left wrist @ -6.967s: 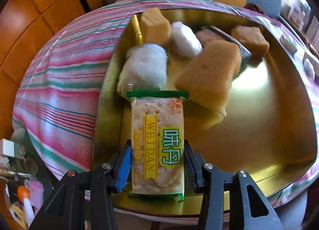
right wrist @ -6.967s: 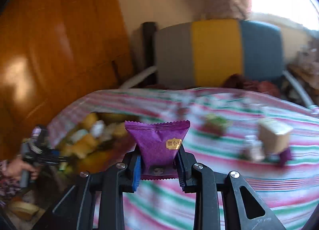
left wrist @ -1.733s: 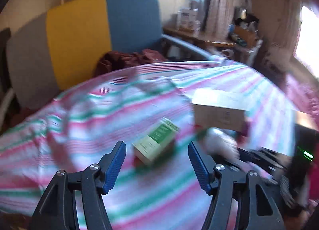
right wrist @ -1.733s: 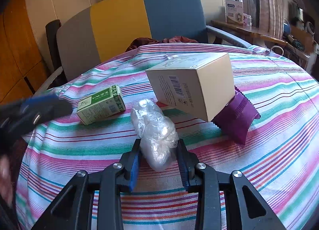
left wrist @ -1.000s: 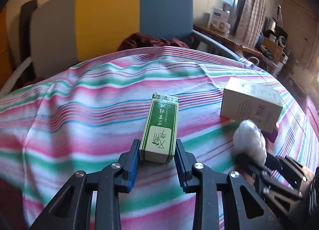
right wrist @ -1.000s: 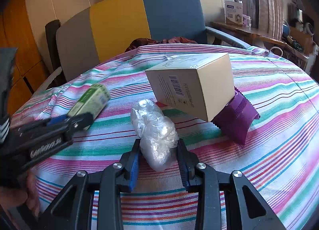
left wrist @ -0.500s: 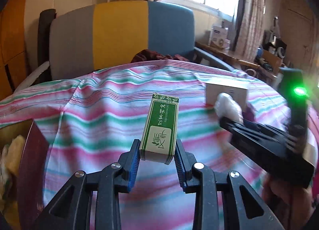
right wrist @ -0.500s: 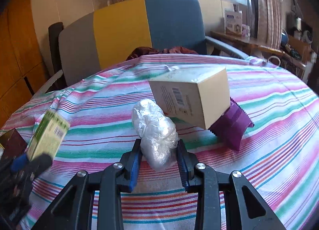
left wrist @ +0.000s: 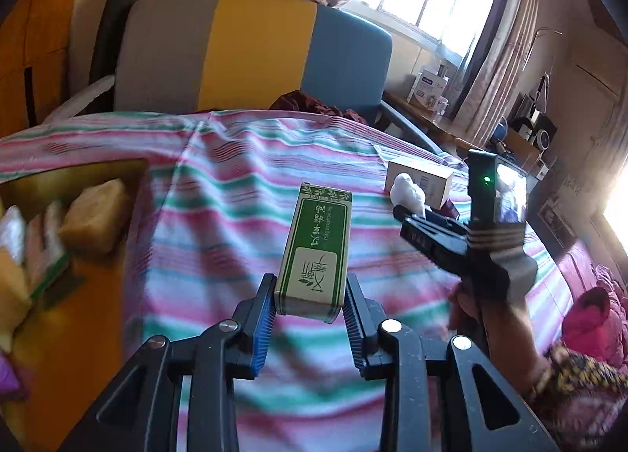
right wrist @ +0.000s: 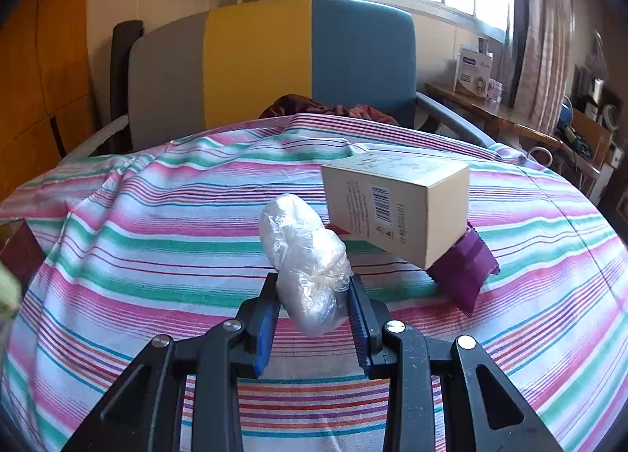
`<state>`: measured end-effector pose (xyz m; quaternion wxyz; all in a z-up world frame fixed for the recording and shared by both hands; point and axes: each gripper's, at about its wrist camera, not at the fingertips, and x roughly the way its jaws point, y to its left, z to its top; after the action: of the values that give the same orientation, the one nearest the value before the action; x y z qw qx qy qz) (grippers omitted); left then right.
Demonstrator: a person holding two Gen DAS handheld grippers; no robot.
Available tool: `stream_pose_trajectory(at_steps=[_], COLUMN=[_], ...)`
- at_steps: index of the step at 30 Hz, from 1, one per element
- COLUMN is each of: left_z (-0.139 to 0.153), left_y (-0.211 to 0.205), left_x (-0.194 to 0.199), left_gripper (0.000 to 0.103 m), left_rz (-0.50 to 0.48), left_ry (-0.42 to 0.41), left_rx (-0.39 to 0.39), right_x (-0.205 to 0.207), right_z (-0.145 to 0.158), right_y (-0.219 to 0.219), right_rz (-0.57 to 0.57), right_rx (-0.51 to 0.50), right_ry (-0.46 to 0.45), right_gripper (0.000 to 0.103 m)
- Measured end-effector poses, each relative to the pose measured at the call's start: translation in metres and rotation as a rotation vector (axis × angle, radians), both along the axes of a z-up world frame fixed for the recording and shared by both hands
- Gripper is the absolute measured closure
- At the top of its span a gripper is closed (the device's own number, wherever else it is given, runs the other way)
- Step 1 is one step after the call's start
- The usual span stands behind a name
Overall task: Organize objects
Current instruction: 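Carry the green box into the gold tray and open the left tool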
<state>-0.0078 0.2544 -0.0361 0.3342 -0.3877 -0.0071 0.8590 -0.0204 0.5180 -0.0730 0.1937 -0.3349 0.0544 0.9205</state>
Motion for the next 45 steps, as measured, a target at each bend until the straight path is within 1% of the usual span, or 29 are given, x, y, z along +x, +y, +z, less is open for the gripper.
stream_pose_trajectory(at_steps=[4, 11, 13, 16, 21, 24, 26, 29, 30, 31, 33, 35, 37, 39, 43, 45], left_z=[0.008, 0.016, 0.016, 0.01, -0.007, -0.019, -0.028, -0.035, -0.037, -0.037, -0.035, -0.033, -0.03, -0.03, -0.031, -0.032], left_y=[-0.036, -0.094, -0.106, -0.127, -0.159, -0.177, -0.184, -0.188, -0.189, -0.19, -0.192, -0.193, -0.194, -0.194, -0.194, -0.193], left_x=[0.008, 0.001, -0.001, -0.007, -0.013, -0.017, -0.021, -0.023, -0.023, -0.022, -0.019, -0.016, -0.012, -0.012, -0.015, -0.018], left_gripper=[0.07, 0.07, 0.07, 0.07, 0.07, 0.07, 0.07, 0.069, 0.068, 0.067, 0.062, 0.062, 0.062, 0.062, 0.062, 0.066], left_rz=[0.046, 0.153, 0.18, 0.206, 0.256, 0.291, 0.301, 0.302, 0.312, 0.322, 0.323, 0.325, 0.32, 0.318, 0.325, 0.322], left_ry=[-0.007, -0.019, -0.014, -0.032, -0.108, -0.136, -0.163, -0.192, -0.196, -0.193, -0.181, -0.165, -0.144, -0.134, -0.144, -0.155], left_rx=[0.015, 0.043, 0.028, 0.002, -0.045, -0.077, -0.104, -0.121, -0.131, -0.138, -0.134, -0.117, -0.106, -0.111, -0.117, -0.12], right_x=[0.0, -0.002, -0.003, -0.004, -0.005, -0.004, -0.003, -0.002, -0.002, -0.002, -0.002, -0.001, -0.001, 0.0, 0.002, 0.007], right_z=[0.002, 0.002, 0.002, 0.001, -0.001, 0.0, 0.0, 0.001, 0.001, 0.001, 0.0, 0.0, 0.0, 0.001, 0.004, 0.008], right_y=[-0.003, -0.011, -0.015, -0.017, -0.015, -0.015, -0.016, -0.016, -0.016, -0.015, -0.014, -0.015, -0.017, -0.02, -0.028, -0.035], right_rz=[0.004, 0.015, 0.026, 0.038, 0.034, 0.031, 0.027, 0.03, 0.028, 0.025, 0.018, 0.016, 0.019, 0.028, 0.045, 0.067], right_rx=[0.013, 0.053, 0.069, 0.072, 0.054, 0.054, 0.058, 0.057, 0.056, 0.054, 0.054, 0.057, 0.064, 0.073, 0.085, 0.073], right_ry=[0.005, -0.008, -0.011, -0.02, -0.033, -0.029, -0.028, -0.028, -0.031, -0.034, -0.039, -0.042, -0.044, -0.046, -0.06, -0.061], right_gripper=[0.069, 0.069, 0.069, 0.069, 0.069, 0.069, 0.069, 0.069, 0.069, 0.069, 0.069, 0.069, 0.069, 0.069, 0.069, 0.069])
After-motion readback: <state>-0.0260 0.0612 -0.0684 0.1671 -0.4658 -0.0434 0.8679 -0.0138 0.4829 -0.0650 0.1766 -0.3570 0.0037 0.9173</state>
